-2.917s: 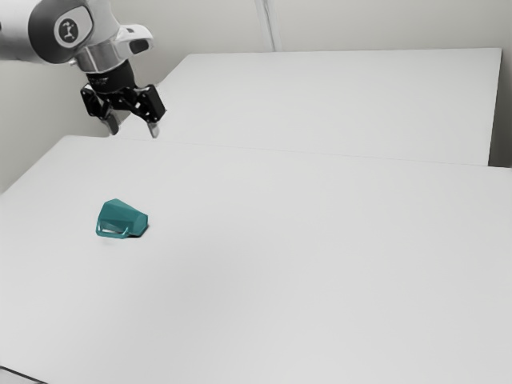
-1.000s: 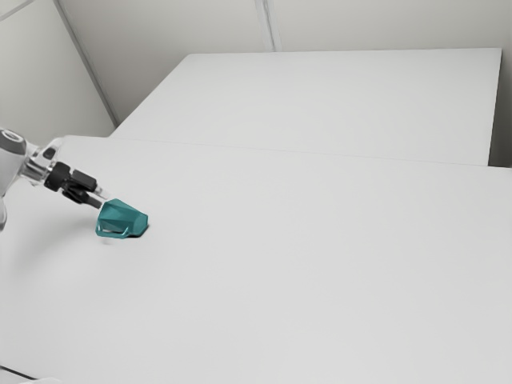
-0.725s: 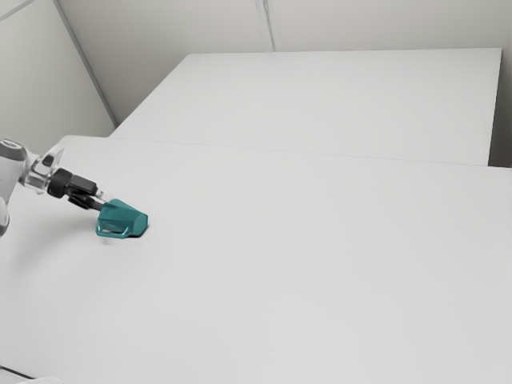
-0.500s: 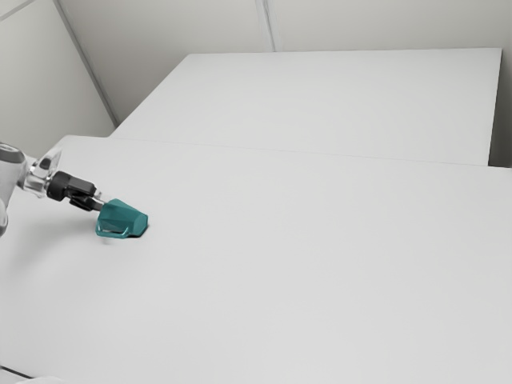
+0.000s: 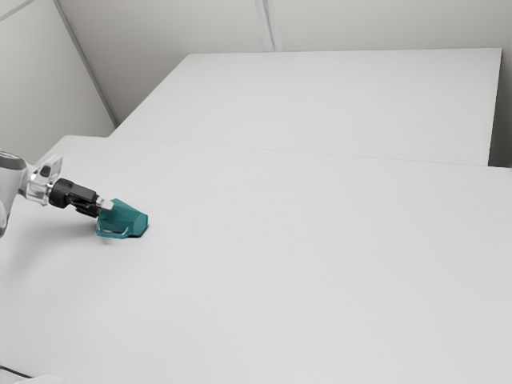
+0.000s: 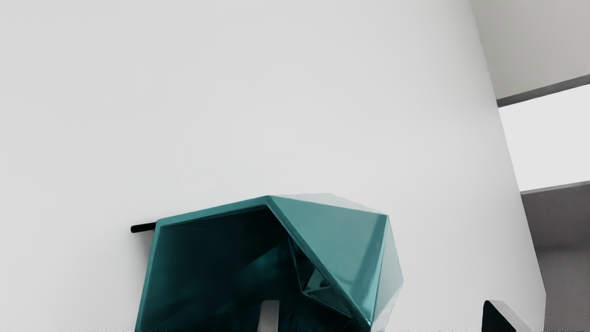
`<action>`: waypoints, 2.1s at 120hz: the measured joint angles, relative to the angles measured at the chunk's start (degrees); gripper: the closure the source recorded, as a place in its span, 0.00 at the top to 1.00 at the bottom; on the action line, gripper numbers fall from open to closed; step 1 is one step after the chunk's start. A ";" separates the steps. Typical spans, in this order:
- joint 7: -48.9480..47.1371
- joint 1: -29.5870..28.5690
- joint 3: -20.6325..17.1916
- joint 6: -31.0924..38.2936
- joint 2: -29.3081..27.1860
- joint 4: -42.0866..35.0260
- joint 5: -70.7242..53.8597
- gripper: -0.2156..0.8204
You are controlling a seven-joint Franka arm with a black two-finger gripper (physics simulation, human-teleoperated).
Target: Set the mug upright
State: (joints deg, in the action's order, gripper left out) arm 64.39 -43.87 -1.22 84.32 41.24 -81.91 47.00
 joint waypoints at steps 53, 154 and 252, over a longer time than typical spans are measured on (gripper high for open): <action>1.16 -0.16 -0.10 -2.18 0.01 -0.29 0.36 0.31; 2.94 2.09 -0.99 -3.51 -6.45 -2.74 -1.50 0.05; 3.80 25.89 -3.02 41.18 -34.17 -33.61 -29.96 0.03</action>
State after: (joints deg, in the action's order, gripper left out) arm 68.20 -17.98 -4.23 125.50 7.07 -115.52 17.05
